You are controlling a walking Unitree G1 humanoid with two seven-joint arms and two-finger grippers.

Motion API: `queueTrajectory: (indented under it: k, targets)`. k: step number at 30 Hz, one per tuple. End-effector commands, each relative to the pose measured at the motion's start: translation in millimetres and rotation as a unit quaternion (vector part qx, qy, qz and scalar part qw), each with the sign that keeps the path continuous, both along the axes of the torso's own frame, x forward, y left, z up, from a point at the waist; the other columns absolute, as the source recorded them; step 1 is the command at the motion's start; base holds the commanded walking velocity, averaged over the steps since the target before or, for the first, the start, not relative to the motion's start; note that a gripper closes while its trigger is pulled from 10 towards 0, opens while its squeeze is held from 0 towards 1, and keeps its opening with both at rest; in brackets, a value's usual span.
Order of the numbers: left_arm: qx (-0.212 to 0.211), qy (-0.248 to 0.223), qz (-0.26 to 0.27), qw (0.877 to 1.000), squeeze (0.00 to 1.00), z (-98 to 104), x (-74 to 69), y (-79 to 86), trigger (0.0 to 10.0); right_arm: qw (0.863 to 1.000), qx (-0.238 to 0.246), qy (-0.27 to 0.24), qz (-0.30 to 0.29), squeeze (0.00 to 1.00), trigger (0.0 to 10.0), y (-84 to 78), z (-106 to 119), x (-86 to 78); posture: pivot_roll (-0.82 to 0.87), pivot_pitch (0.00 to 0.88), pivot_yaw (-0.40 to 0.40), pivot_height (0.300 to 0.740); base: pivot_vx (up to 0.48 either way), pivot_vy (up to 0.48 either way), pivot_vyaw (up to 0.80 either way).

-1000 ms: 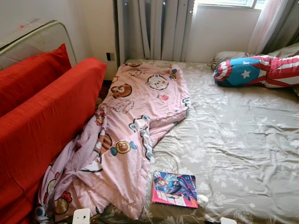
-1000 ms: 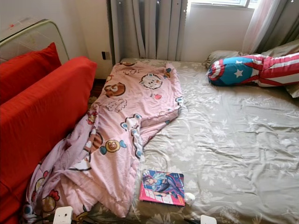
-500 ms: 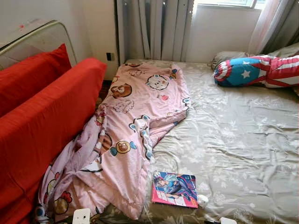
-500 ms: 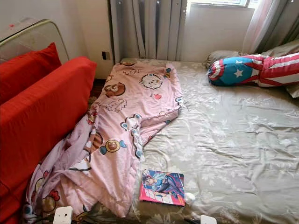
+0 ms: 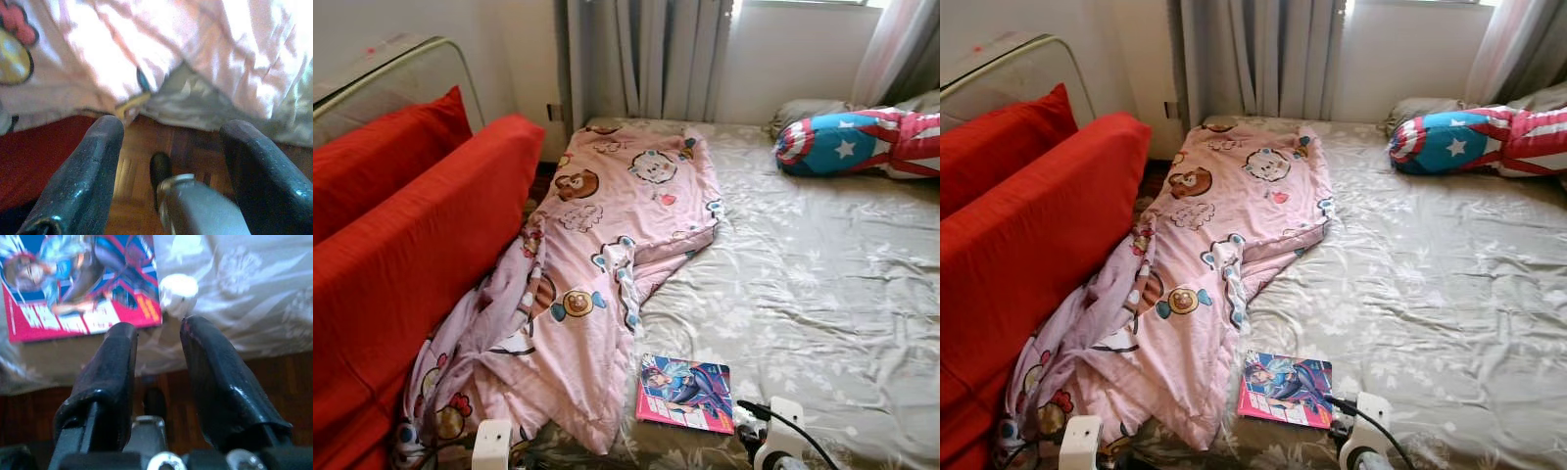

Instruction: Clean up the room

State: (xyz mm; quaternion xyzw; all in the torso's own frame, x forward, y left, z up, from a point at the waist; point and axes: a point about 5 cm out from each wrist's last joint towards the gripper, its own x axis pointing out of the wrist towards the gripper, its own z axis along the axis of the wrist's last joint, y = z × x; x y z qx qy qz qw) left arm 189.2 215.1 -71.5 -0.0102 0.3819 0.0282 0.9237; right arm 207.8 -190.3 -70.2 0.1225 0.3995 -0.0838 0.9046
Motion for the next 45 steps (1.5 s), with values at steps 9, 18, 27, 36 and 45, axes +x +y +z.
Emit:
queueTrajectory:
  k: [9,18,27,36,45]
  targets:
    - [-0.012,-0.059,0.019,0.998,0.00,6,1.3,0.3,10.0,0.998,0.016,-0.055,-0.020,0.00,10.0,-0.2,7,6.4,0.03,0.000,-0.035,0.740,0.000,0.000,0.00]
    - [-0.015,-0.098,0.046,0.994,0.00,7,-5.8,2.0,10.0,0.996,0.017,-0.087,-0.006,0.00,10.0,-0.9,7,1.3,0.04,0.000,-0.048,0.740,0.000,0.000,0.00]
    - [0.013,-0.325,0.018,0.945,0.00,87,72.8,17.2,10.0,0.995,0.017,-0.098,-0.001,0.00,10.0,-1.9,1,-14.7,0.05,0.000,-0.045,0.740,0.000,0.000,0.00]
    - [0.018,-0.342,-0.009,0.940,0.00,88,51.7,22.5,10.0,0.993,0.000,-0.116,0.012,0.00,10.0,-0.8,-2,-29.7,0.02,0.000,-0.031,0.740,0.000,0.000,0.00]
    - [0.005,-0.353,-0.036,0.935,0.00,95,53.2,12.4,10.0,0.945,-0.066,-0.319,0.039,0.00,10.0,-26.8,73,50.8,0.05,0.000,-0.080,0.740,0.000,0.000,0.00]
